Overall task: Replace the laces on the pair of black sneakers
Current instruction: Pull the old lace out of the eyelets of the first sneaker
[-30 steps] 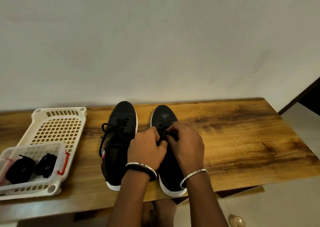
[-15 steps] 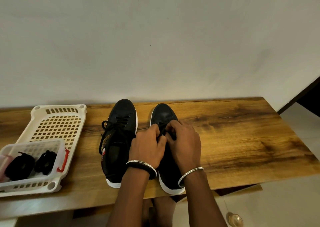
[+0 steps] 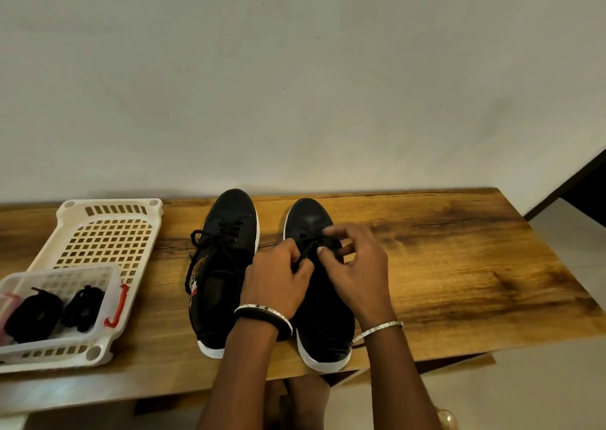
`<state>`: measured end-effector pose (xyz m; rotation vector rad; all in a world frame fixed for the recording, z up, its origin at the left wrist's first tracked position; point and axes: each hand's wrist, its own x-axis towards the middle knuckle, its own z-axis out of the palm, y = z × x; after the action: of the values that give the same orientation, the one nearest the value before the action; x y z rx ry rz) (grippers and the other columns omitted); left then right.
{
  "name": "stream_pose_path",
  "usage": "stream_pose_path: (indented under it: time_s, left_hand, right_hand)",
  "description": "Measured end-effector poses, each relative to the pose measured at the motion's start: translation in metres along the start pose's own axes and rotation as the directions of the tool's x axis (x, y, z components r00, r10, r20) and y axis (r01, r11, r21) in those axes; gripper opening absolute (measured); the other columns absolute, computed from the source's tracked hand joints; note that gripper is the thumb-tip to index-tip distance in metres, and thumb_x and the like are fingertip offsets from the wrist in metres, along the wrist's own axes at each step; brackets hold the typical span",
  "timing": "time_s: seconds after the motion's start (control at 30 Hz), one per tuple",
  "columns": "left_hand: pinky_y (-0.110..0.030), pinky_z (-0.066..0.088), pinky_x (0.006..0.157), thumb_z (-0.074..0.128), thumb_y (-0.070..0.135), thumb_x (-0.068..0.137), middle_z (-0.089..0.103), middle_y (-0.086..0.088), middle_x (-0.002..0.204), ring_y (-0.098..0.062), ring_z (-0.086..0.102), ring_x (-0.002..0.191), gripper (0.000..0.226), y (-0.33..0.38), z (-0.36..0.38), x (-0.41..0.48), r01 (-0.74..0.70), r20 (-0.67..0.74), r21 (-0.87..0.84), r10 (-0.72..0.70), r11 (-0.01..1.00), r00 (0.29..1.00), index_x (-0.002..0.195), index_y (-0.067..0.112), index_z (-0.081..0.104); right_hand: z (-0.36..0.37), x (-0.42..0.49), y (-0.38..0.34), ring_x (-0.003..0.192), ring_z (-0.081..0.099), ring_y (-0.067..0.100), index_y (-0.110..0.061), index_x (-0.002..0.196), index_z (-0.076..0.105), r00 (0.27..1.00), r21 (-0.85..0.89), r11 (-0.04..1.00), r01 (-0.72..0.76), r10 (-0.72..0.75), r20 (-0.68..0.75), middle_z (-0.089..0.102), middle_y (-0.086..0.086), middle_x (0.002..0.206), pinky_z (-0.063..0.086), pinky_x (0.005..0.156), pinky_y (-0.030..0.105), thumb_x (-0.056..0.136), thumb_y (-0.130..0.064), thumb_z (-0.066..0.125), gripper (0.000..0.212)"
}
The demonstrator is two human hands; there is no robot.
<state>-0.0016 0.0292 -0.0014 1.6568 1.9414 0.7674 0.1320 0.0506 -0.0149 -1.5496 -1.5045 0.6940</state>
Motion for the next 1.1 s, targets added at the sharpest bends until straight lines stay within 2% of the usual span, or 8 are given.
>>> stream_pose_path:
  time_s: [0.1,0.27,0.4,0.47,0.53,0.73,0.87,1.1]
  left_hand:
    - [-0.025,0.034,0.051,0.061,0.029,0.092,0.055,0.000,0.062,-0.016,0.051,0.055,0.020,-0.002,0.000,0.000,-0.013,-0.003,-0.005,0.013,1.000,1.000,0.077,0.017,0.054]
    - [-0.031,0.045,0.051,0.060,0.026,0.092,0.054,-0.002,0.061,-0.019,0.050,0.052,0.021,-0.002,0.000,-0.001,-0.023,-0.013,-0.010,0.023,1.000,1.000,0.075,0.017,0.050]
    - [-0.026,0.039,0.050,0.061,0.026,0.092,0.054,-0.001,0.060,-0.015,0.049,0.051,0.022,-0.003,0.000,-0.001,-0.027,-0.015,-0.014,0.026,1.000,1.000,0.075,0.017,0.051]
    - [-0.028,0.044,0.051,0.061,0.026,0.093,0.054,-0.001,0.060,-0.016,0.051,0.051,0.021,-0.003,0.001,-0.001,-0.019,-0.010,-0.033,0.019,0.999,1.000,0.076,0.016,0.052]
    - [-0.036,0.054,0.056,0.061,0.027,0.092,0.055,-0.002,0.060,-0.019,0.055,0.053,0.021,-0.003,0.001,-0.001,-0.004,-0.006,-0.043,0.004,0.999,1.000,0.076,0.016,0.053]
    - [-0.031,0.048,0.054,0.061,0.028,0.091,0.055,0.000,0.061,-0.019,0.055,0.055,0.019,-0.002,0.000,0.000,0.001,0.008,-0.022,-0.001,1.000,1.000,0.077,0.017,0.053]
    - [-0.040,0.055,0.059,0.062,0.027,0.091,0.055,-0.001,0.061,-0.022,0.057,0.056,0.018,-0.003,-0.001,-0.001,-0.007,0.017,-0.033,0.008,0.999,1.000,0.078,0.017,0.054]
    - [-0.045,0.056,0.058,0.061,0.026,0.092,0.057,-0.004,0.062,-0.024,0.059,0.057,0.018,-0.003,0.000,-0.002,-0.022,0.004,-0.031,0.022,0.999,1.000,0.080,0.015,0.055]
  right_hand:
    - [0.006,-0.001,0.000,0.102,0.057,0.013,-0.029,0.097,0.070,0.986,-0.337,0.931,0.140,-0.101,0.130,0.065,-0.012,0.103,0.050,0.086,0.031,0.082,-0.021,0.075,0.018]
    - [0.012,-0.001,-0.005,0.099,0.056,0.015,-0.030,0.089,0.068,0.980,-0.440,0.876,0.197,-0.165,0.110,0.066,-0.012,0.097,0.048,0.085,0.039,0.087,-0.026,0.071,0.005]
    - [0.020,-0.001,0.007,0.089,0.064,0.016,-0.021,0.083,0.066,0.978,0.127,0.984,-0.122,0.141,-0.155,0.069,-0.005,0.091,0.055,0.080,0.041,0.089,-0.019,0.067,0.007]
    - [0.016,0.002,0.015,0.081,0.069,0.026,-0.017,0.079,0.067,0.872,0.466,0.805,-0.367,0.472,-0.129,0.072,0.004,0.085,0.058,0.076,0.041,0.088,-0.019,0.067,0.009]
    - [0.014,0.002,0.020,0.078,0.070,0.030,-0.018,0.076,0.067,0.796,0.533,0.685,-0.497,0.604,-0.036,0.072,0.008,0.083,0.058,0.070,0.041,0.085,-0.020,0.068,0.009]
    - [0.004,0.001,-0.003,0.088,0.062,0.007,-0.033,0.096,0.070,0.996,0.086,0.995,-0.054,0.060,-0.061,0.055,-0.013,0.110,0.055,0.076,0.024,0.078,-0.016,0.077,0.026]
    - [0.008,-0.001,-0.003,0.105,0.057,0.015,-0.029,0.098,0.071,0.990,-0.328,0.939,0.107,-0.070,0.121,0.053,-0.010,0.114,0.054,0.082,0.030,0.082,-0.017,0.076,0.020]
    - [0.010,-0.003,-0.008,0.098,0.054,0.016,-0.022,0.096,0.070,0.987,-0.417,0.895,0.161,-0.135,0.090,0.056,-0.006,0.110,0.050,0.074,0.034,0.088,-0.023,0.072,0.008]
